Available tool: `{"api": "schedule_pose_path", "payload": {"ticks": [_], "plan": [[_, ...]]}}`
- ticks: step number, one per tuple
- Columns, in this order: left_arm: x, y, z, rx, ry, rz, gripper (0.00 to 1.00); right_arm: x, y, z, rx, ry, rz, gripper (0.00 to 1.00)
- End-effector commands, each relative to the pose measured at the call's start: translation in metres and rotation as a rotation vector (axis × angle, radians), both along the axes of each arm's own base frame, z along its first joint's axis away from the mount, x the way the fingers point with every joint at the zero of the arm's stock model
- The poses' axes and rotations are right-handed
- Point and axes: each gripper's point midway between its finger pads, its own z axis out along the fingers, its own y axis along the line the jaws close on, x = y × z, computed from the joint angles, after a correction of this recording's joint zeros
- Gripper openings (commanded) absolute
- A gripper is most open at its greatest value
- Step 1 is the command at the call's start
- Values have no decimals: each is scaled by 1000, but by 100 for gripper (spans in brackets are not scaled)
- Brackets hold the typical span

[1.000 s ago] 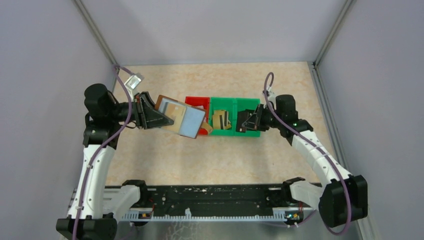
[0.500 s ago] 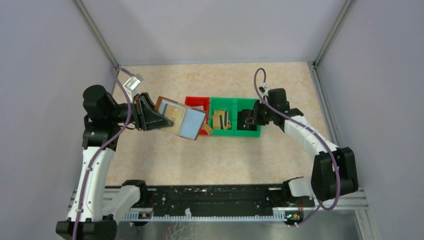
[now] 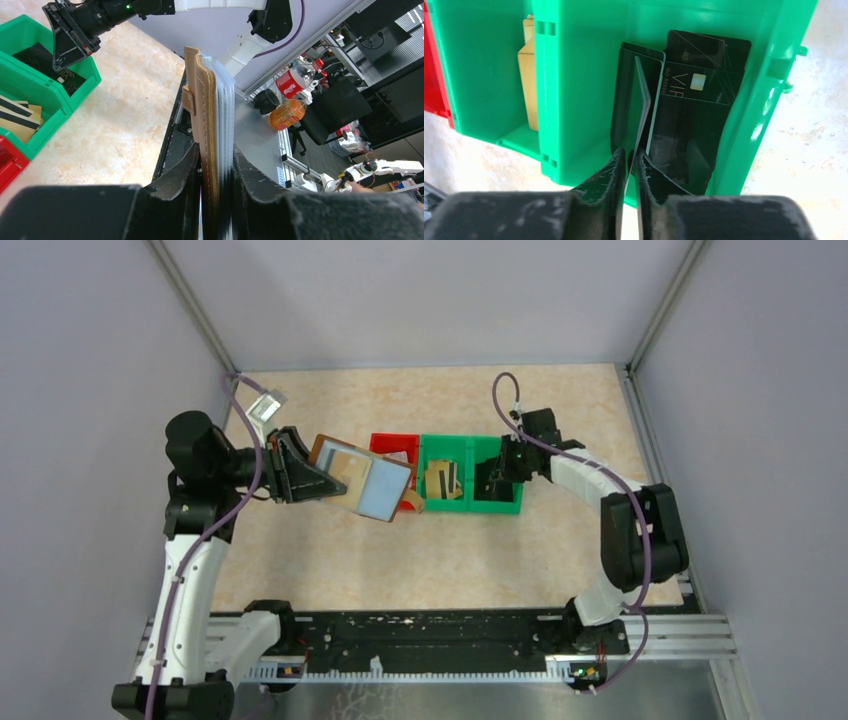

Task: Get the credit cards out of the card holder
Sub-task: Place the credit card in the storage box, then remove the credit card from the card holder.

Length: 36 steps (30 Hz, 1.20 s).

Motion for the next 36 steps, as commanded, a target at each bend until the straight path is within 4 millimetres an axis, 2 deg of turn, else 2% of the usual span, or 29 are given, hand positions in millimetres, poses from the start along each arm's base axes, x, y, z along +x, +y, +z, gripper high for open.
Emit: {"api": "schedule_pose_path", "payload": {"ticks": [1,5,8,11,13,15,16,18,20,21,24,26,31,33,36], "plan": [[-10,0,10,-2,-61,-24,0,29,0,30,-2,-110,-26,19],[-8,0,9,-1,-61,-17,0,33,-4,68,8,-202,-60,32],[-7,0,7,0,-61,-13,0,32,-4,117,44,-307,-75,39],[-6,0,5,3,-70,-10,0,22,7,179,134,-436,-39,49],[-6,0,3,6,-82,-9,0,6,27,226,246,-537,34,60],[-7,0,1,9,-97,-9,0,-24,54,277,393,-649,154,72],[-7,0,0,11,-110,-9,0,-38,68,295,447,-691,211,79],[-7,1,-1,14,-135,-6,0,-67,96,318,526,-736,334,87],[-8,1,-1,16,-158,-9,0,-96,121,334,622,-748,452,92],[-8,1,-1,18,-168,-10,0,-110,132,340,675,-756,502,97],[-9,1,-1,22,-193,-12,0,-144,155,351,796,-772,629,99],[-10,1,-1,24,-201,-16,0,-161,168,352,822,-777,693,99],[-14,2,1,29,-236,-20,0,-189,197,337,791,-733,840,98],[-15,2,2,28,-239,-23,0,-195,205,330,784,-722,872,92],[-17,2,2,27,-238,-27,0,-198,215,318,782,-680,888,72]]}}
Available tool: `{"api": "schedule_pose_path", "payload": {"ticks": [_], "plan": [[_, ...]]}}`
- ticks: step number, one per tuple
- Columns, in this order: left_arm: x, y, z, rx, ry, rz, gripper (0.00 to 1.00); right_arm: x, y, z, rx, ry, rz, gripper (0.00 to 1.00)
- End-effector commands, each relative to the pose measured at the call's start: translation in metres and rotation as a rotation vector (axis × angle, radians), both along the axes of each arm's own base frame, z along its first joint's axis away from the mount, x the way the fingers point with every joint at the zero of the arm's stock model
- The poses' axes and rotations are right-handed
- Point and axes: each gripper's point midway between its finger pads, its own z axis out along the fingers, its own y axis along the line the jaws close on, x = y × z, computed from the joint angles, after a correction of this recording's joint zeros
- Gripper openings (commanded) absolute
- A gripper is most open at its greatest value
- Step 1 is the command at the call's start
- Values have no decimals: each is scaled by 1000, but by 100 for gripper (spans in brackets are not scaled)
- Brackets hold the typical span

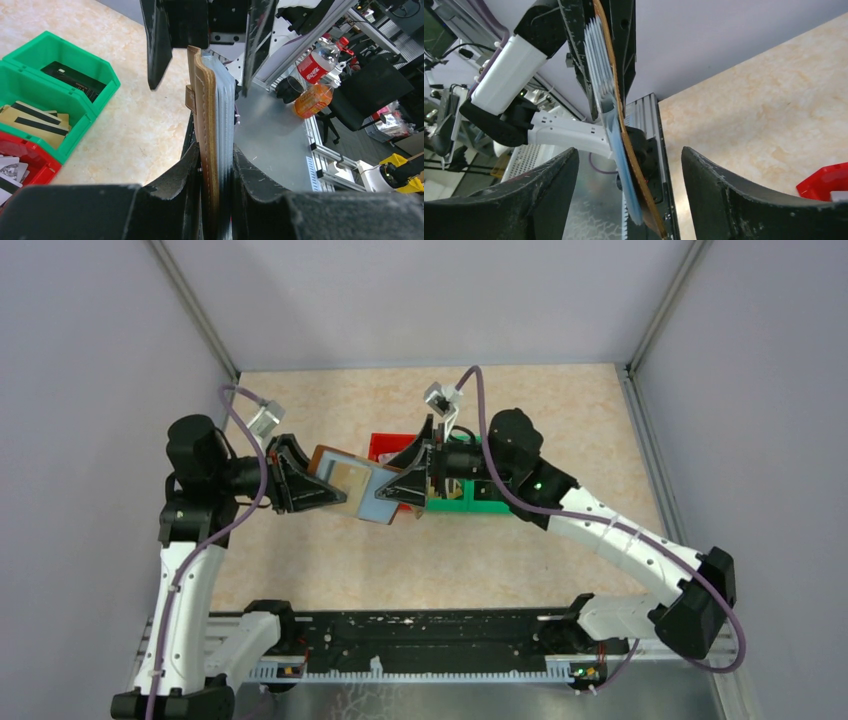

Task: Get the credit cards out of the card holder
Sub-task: Remove the credit card from the card holder.

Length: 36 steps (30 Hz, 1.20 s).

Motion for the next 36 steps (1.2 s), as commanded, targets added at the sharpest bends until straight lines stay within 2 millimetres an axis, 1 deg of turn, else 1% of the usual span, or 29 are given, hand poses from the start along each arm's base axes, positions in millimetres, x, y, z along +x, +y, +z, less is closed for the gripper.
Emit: {"api": "schedule_pose_path", "payload": {"ticks": [1,2,3,4,6,7,8,10,12,13,15,17,20,23,36], "plan": [[-11,0,14,-4,-91,-28,0,-11,11,15,35,-58,54,65],[-11,0,14,-4,-95,-28,0,-12,13,14,37,-50,60,57],[-11,0,14,-3,-95,-27,0,-13,15,13,39,-44,65,46],[-10,0,14,-3,-98,-22,0,-13,17,12,41,-38,68,36],[-8,0,14,0,-97,-7,0,-10,19,11,40,-23,55,14],[-6,0,14,2,-100,4,0,-7,19,10,38,-14,34,5],[-4,0,13,4,-101,16,5,-2,18,9,34,-7,4,0],[-2,0,13,6,-106,30,19,5,15,10,33,-10,-54,0],[-2,0,13,7,-105,30,29,8,11,12,32,-19,-87,0],[-3,0,13,6,-105,28,34,10,9,13,27,-21,-103,0],[-4,0,13,5,-106,22,38,13,5,14,19,-26,-127,0],[-6,0,13,4,-106,15,40,12,0,17,26,-32,-137,0],[-10,0,14,1,-106,-2,42,13,-4,18,21,-33,-148,0],[-12,0,14,-1,-105,-9,43,13,-6,16,14,-25,-151,0],[-23,0,16,-15,-84,-65,43,10,-4,10,-10,-13,-123,0]]}}
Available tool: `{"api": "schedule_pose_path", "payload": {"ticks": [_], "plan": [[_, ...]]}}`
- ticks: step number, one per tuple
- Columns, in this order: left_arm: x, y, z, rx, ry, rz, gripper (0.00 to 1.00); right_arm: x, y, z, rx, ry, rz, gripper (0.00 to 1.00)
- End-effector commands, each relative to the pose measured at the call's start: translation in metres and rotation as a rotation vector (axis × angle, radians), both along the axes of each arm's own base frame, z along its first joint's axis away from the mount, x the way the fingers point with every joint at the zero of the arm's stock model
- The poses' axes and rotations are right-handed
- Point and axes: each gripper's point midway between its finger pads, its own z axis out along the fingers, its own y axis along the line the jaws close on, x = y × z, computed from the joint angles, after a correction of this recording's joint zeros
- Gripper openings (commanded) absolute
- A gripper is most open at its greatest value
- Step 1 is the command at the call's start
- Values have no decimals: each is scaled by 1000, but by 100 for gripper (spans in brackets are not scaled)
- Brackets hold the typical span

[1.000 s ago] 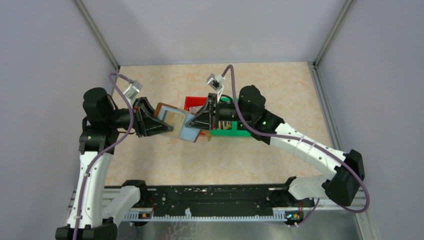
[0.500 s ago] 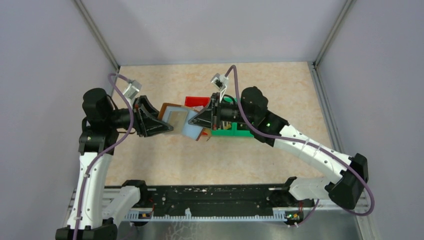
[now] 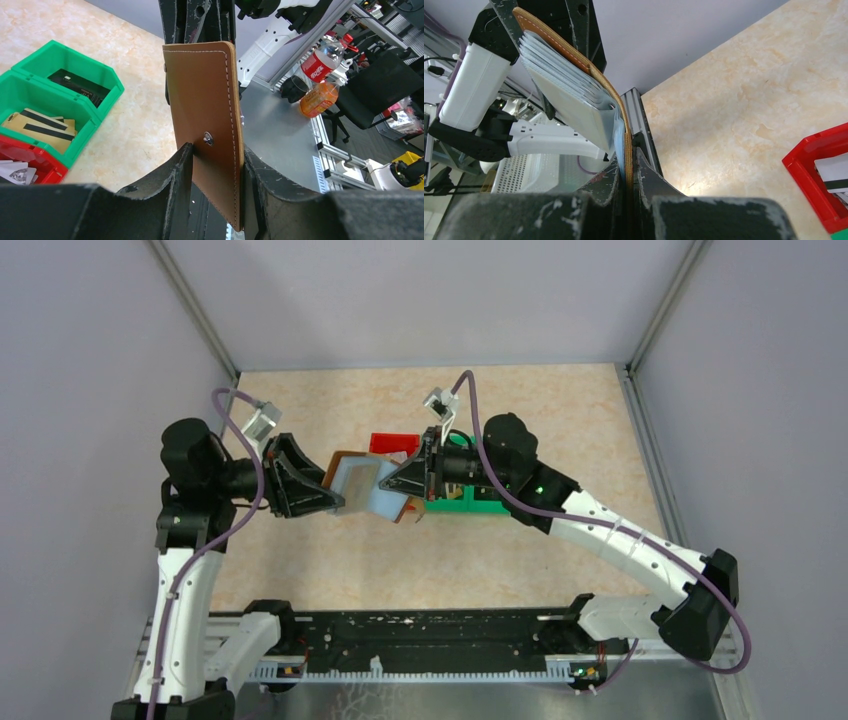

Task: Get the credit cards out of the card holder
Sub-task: Remove the credit card from the card holder.

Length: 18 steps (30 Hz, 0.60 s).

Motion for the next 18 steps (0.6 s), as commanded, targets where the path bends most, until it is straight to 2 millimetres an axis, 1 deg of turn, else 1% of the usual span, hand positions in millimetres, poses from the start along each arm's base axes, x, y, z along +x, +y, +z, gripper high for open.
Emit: {"api": "schedule_pose_path", "payload": {"ticks": [1,12,18], "plan": [[-17,0,10,-12,-44,-74,43,1,-6,32,68,-76,-15,0],[-17,0,9,-13,-32,-77,41,-6,-9,35,68,-101,22,0],[-22,0,8,-15,-31,-105,40,-7,-9,35,69,-104,27,0]]}}
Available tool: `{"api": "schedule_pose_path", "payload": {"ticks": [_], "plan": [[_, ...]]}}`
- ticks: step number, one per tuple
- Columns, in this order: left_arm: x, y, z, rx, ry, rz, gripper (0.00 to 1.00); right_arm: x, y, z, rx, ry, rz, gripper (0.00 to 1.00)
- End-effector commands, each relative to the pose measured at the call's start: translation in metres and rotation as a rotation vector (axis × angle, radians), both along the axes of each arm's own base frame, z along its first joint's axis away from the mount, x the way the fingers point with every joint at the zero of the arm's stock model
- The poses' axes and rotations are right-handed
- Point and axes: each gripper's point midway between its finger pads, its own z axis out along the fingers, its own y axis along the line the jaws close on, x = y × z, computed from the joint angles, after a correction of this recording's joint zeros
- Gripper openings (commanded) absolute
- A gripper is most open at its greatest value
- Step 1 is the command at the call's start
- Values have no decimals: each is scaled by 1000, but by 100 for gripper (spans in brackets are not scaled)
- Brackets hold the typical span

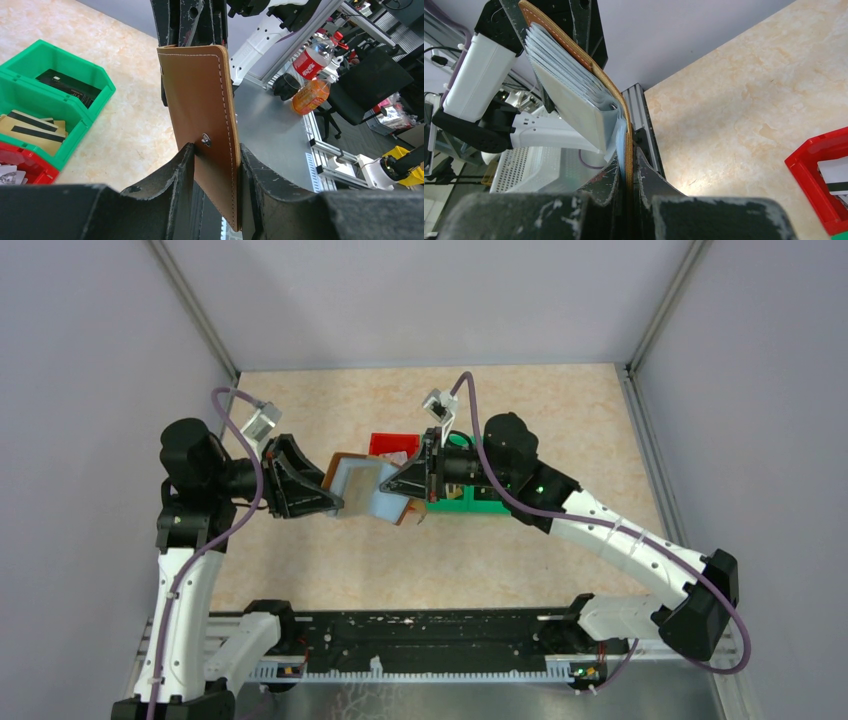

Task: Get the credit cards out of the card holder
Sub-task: Remove the credit card from the card holder.

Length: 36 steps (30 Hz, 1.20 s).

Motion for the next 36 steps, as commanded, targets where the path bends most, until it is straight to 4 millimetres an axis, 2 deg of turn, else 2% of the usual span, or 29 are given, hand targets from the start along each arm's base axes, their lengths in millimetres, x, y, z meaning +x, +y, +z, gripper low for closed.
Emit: {"api": "schedule_pose_path", "payload": {"ticks": [1,23,36], "plan": [[-16,0,5,-7,-47,-76,40,-2,-7,35,75,-90,-6,0],[-27,2,9,-10,-35,-119,40,-1,-6,35,67,-99,-4,0],[-20,1,9,-9,-34,-91,35,-4,-4,40,83,-92,17,0]]}}
